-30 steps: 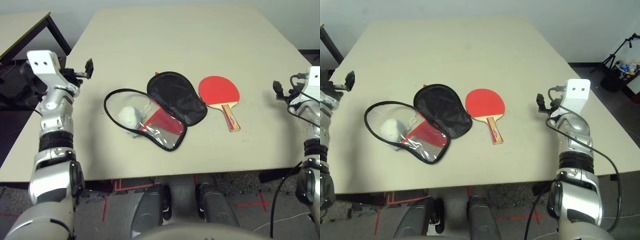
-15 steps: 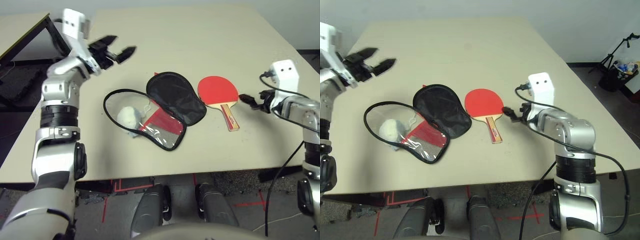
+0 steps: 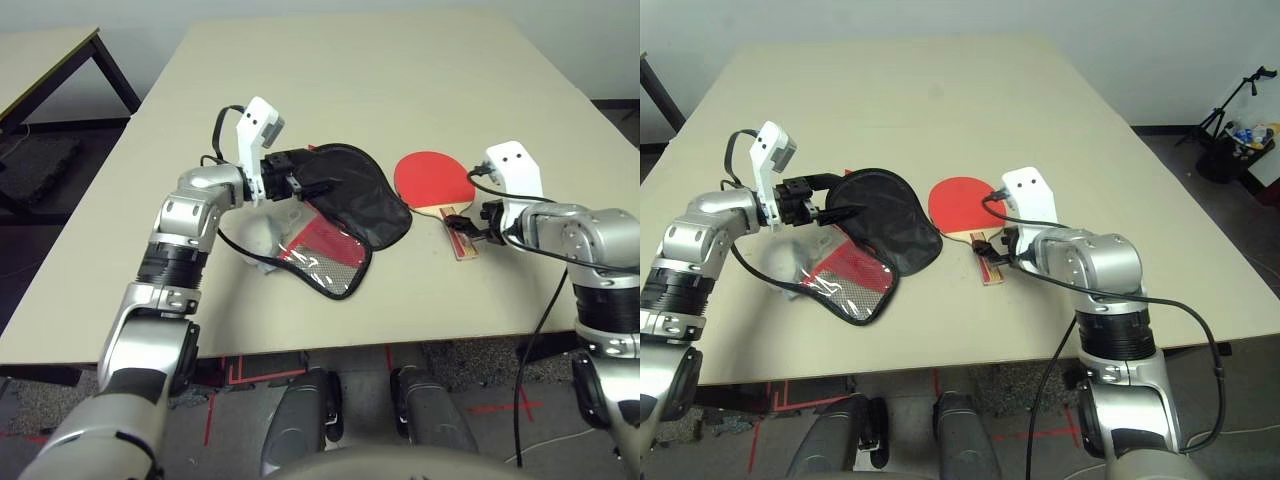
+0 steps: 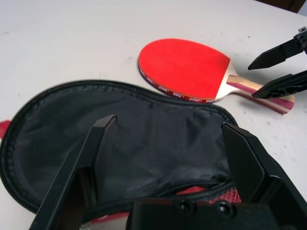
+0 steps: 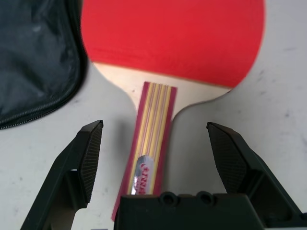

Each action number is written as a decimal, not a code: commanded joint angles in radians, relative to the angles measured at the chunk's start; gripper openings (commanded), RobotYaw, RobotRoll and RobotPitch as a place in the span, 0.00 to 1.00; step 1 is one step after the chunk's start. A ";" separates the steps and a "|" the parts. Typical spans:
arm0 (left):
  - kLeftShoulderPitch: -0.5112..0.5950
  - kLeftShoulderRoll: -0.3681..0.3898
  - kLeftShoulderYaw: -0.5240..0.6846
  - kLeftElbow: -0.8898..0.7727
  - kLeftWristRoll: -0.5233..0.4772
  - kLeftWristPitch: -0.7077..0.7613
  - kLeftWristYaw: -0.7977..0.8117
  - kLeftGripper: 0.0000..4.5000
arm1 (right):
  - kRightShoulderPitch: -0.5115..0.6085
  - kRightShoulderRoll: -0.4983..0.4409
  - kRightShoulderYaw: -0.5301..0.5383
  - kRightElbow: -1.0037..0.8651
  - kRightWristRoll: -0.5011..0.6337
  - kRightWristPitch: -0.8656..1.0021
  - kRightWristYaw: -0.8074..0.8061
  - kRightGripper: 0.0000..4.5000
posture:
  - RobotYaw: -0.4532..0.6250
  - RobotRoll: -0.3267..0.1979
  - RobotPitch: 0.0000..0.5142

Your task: Store the ping-pong paddle in its case and zip it.

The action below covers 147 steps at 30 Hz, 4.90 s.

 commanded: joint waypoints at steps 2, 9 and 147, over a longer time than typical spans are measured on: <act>0.015 -0.019 -0.003 -0.022 0.007 0.001 0.016 1.00 | -0.009 0.038 0.041 0.026 -0.041 0.027 -0.042 1.00 | 0.35 0.62 0.20; 0.031 -0.024 0.010 -0.058 0.001 0.016 0.034 1.00 | -0.016 0.082 0.060 0.120 -0.103 -0.003 -0.087 0.59 | 0.36 0.62 0.21; 0.050 0.402 0.054 -0.201 -0.112 0.433 -0.282 1.00 | -0.078 -0.086 -0.013 0.003 0.153 -0.669 0.650 1.00 | 0.41 0.62 0.23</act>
